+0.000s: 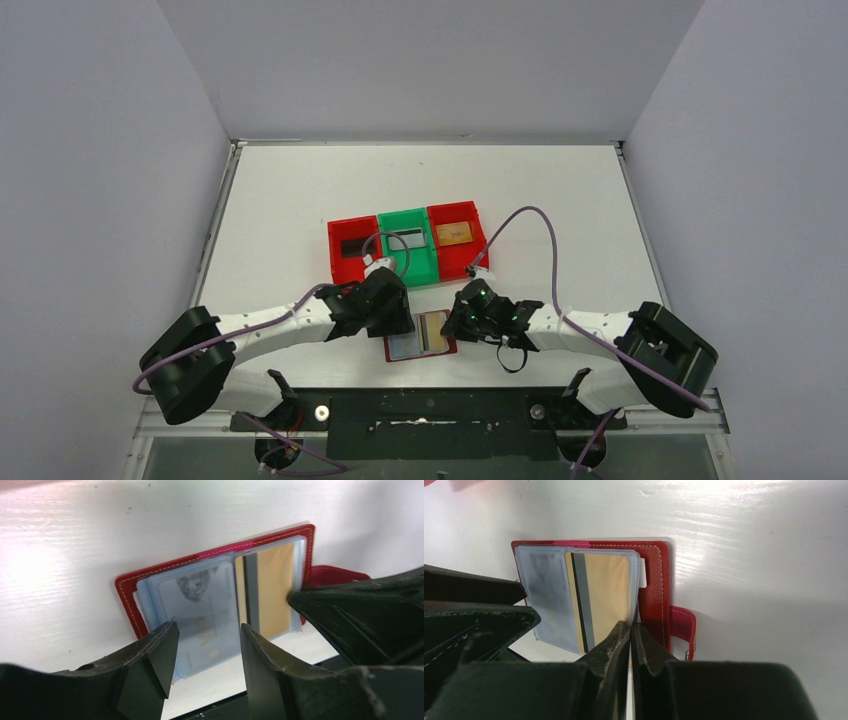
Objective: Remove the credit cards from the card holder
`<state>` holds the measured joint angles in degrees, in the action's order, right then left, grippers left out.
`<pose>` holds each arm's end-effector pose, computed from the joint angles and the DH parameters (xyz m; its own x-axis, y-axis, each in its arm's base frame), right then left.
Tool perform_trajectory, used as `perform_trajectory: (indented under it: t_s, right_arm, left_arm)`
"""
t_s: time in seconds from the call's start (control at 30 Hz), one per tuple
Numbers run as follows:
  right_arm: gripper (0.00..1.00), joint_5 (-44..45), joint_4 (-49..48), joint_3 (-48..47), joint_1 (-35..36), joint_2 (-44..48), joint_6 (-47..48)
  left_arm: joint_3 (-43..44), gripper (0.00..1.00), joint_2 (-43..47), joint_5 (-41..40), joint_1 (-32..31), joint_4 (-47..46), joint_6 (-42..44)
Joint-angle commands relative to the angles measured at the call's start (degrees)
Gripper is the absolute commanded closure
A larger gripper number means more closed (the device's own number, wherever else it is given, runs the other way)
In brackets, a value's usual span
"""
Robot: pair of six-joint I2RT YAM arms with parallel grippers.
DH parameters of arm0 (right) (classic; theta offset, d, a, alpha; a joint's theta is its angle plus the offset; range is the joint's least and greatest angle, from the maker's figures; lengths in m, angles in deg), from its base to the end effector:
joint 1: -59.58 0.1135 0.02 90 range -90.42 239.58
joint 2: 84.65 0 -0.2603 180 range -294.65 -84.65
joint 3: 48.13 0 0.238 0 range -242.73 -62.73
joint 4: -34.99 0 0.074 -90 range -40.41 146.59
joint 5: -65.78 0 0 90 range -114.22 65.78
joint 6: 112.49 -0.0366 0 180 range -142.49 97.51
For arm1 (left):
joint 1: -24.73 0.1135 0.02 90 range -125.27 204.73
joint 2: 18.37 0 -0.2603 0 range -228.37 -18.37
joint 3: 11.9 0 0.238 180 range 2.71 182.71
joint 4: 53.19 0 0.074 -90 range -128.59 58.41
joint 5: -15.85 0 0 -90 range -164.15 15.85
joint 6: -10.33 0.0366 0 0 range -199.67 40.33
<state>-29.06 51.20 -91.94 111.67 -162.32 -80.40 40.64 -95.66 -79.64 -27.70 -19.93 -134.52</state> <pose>0.1407 0.1857 0.1505 -0.9445 0.1611 -0.2862 -0.0362 0.8151 0.5782 0.1475 -0.1860 0.1741 -0.9176 -0.1421 -0.3713 0.0136 0.9222 -0.3865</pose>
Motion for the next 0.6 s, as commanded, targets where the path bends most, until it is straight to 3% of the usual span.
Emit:
perform_trajectory:
  t_s: [0.0, 0.23, 0.57]
  right_arm:
    - [0.98, 0.14, -1.64, -0.01, 0.02, -0.99, -0.78]
    - [1.00, 0.46, -1.47, 0.50, 0.02, -1.45, -1.77]
    - [1.00, -3.11, -9.58, 3.66, -0.16, -2.32, -4.13]
  left_arm:
    - [0.15, 0.51, 3.63, 3.48, -0.31, -5.99, 0.18]
    - [-3.49, 0.51, 1.27, 8.36, -1.33, -14.38, -1.73]
    - [-2.99, 0.52, -7.20, 7.64, -2.69, -14.78, -5.39]
